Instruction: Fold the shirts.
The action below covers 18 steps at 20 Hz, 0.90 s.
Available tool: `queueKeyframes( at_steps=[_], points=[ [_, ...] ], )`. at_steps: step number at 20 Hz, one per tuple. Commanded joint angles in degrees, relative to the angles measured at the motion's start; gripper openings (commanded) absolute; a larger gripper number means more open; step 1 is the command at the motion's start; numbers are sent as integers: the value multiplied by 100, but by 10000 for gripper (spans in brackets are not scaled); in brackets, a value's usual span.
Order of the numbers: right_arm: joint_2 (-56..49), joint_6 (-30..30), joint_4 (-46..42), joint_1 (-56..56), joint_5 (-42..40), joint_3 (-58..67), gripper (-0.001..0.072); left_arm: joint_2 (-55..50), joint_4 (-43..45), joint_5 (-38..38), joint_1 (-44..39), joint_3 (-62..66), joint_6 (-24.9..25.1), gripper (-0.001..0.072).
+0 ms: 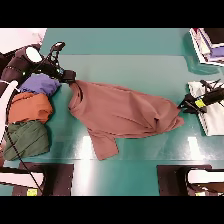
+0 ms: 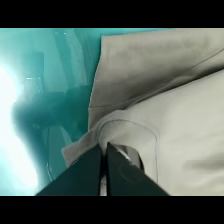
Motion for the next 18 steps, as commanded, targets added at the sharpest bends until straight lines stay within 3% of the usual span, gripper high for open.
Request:
queueKeyframes(
  at_steps=[1,3,8,18],
  points=[
    [-120,-66,-33,341,-479,-2,258,-2,0,42,7,7,-7,24],
    [-66,-267,-33,470,-487,7,15,4,0,35,7,20,-35,22],
    [1287,-319,-74,529,-861,393,15,885,260,243,7,557,-50,22],
    [3956,-533,-105,494,-573,3558,15,4011,557,238,7,2413,-140,22]
  ],
)
